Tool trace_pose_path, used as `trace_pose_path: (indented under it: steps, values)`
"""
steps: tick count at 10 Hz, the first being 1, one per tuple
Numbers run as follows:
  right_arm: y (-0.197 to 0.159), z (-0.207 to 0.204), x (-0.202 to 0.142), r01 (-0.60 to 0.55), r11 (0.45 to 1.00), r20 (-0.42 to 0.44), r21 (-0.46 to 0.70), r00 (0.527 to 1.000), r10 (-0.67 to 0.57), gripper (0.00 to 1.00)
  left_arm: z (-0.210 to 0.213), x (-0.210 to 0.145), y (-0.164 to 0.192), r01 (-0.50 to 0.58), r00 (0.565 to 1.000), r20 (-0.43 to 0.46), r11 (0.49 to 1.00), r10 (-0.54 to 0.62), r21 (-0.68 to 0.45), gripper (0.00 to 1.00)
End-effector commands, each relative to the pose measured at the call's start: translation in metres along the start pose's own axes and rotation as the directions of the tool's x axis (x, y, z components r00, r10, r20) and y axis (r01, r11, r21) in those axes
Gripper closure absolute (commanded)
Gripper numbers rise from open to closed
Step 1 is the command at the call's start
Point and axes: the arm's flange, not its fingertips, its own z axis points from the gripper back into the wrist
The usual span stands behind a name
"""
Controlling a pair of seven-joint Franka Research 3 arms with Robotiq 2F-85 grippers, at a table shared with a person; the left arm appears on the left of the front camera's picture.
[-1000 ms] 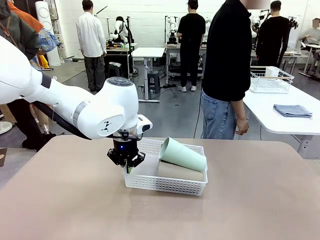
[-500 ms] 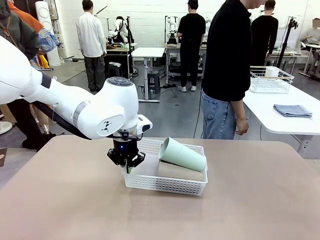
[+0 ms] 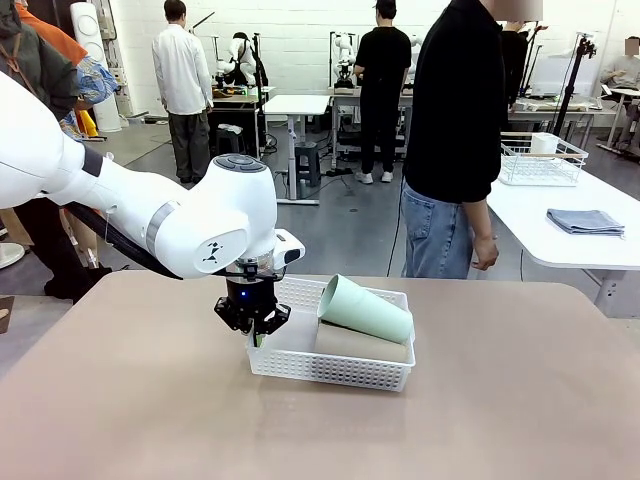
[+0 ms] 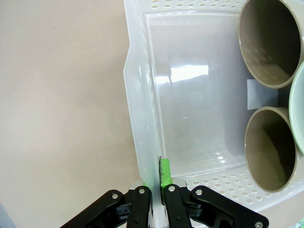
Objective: Clean and organize the cups into the basket.
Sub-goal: Move the Organizing basket back to the left side of the table.
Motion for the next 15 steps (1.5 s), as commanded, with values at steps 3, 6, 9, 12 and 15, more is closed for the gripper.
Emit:
trace_pose_path:
  steps: [3,6,9,12,15]
  values:
    - [0.002,-0.003,0.001,-0.006,1.000,-0.006,-0.015,1.000,0.006,0.00,-0.006,-0.008,0.040,-0.041,0.999,-0.035,0.999,0.041,0.022,0.96]
    - [0.002,-0.003,0.001,-0.006,1.000,-0.006,-0.015,1.000,0.006,0.00,-0.012,-0.045,0.156,-0.161,0.986,-0.027,0.986,0.163,0.049,0.96]
    - [0.002,-0.003,0.001,-0.006,1.000,-0.006,-0.015,1.000,0.006,0.00,0.013,-0.084,0.247,-0.238,0.971,0.019,0.970,0.237,0.048,0.96]
    - [0.002,-0.003,0.001,-0.006,1.000,-0.006,-0.015,1.000,0.006,0.00,0.031,-0.103,0.307,-0.318,0.945,0.083,0.948,0.317,0.004,0.96]
    - [0.002,-0.003,0.001,-0.006,1.000,-0.006,-0.015,1.000,0.006,0.00,0.027,-0.091,0.339,-0.336,0.940,0.073,0.942,0.334,0.019,0.96]
